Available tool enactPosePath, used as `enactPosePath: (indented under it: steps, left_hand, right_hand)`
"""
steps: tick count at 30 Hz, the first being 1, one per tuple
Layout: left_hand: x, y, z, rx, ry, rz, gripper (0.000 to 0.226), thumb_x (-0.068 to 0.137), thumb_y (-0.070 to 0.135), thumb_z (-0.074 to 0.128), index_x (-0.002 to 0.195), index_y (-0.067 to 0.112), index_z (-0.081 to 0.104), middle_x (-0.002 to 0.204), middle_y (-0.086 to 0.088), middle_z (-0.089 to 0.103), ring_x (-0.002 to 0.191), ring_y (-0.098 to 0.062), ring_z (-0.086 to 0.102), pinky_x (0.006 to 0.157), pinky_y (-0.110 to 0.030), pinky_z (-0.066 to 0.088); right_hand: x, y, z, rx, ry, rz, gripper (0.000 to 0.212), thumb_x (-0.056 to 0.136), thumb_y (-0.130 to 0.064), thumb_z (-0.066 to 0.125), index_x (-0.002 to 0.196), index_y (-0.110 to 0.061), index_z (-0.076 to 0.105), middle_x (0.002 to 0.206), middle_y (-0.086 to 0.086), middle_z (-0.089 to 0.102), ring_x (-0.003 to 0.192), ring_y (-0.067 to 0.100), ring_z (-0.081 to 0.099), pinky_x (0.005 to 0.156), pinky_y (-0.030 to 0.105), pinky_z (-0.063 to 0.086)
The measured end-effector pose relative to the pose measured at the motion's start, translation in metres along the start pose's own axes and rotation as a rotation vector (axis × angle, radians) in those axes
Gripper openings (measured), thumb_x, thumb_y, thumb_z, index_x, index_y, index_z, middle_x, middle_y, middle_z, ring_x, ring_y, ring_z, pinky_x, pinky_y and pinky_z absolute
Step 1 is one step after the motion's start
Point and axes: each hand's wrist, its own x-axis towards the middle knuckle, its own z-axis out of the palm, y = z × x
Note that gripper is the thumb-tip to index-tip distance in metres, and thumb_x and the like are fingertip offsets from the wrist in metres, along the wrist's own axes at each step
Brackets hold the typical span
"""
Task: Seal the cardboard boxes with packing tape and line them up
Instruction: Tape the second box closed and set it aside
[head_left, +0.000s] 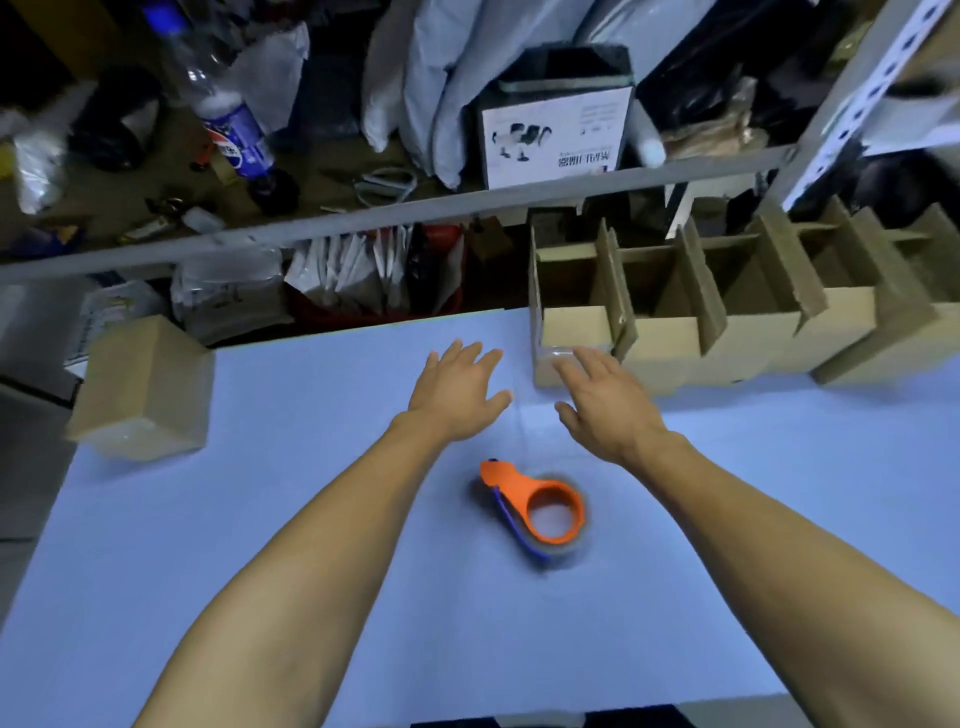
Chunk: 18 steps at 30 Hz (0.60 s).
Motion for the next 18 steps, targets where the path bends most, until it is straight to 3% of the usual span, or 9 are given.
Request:
enactPosePath:
  steps: [6,14,18]
  left_hand:
    - [0.007,0.057,0.003,-0.079,0.0,-0.071,0.067,0.1,0.051,0.044,0.156,0.019,0.025,0.163,-0.01,0.022,0.151,-0.031,0.016,0.121,-0.051,0.016]
    - [0.03,0.066,-0.001,-0.2,0.08,-0.108,0.061,0.101,0.048,0.045,0.153,0.017,0.035,0.162,-0.01,0.026,0.15,-0.028,0.021,0.12,-0.049,0.023]
    - [0.038,0.072,0.004,-0.253,0.15,-0.054,0.053,0.1,0.044,0.049,0.147,0.019,0.043,0.159,-0.007,0.032,0.144,-0.027,0.033,0.112,-0.043,0.035]
  right_hand:
    - [-0.002,0.047,-0.011,0.059,-0.015,-0.052,0.063,0.096,-0.023,0.052,0.153,-0.014,0.028,0.157,0.017,0.025,0.145,0.035,0.022,0.109,0.044,0.035]
    - [0.004,0.057,-0.002,0.13,-0.054,-0.074,0.059,0.096,-0.021,0.053,0.151,-0.013,0.032,0.152,0.015,0.032,0.139,0.033,0.03,0.101,0.041,0.042]
    - [0.001,0.065,0.002,0.151,-0.101,-0.032,0.061,0.097,-0.023,0.053,0.152,-0.015,0.029,0.157,0.011,0.028,0.142,0.028,0.028,0.103,0.042,0.043]
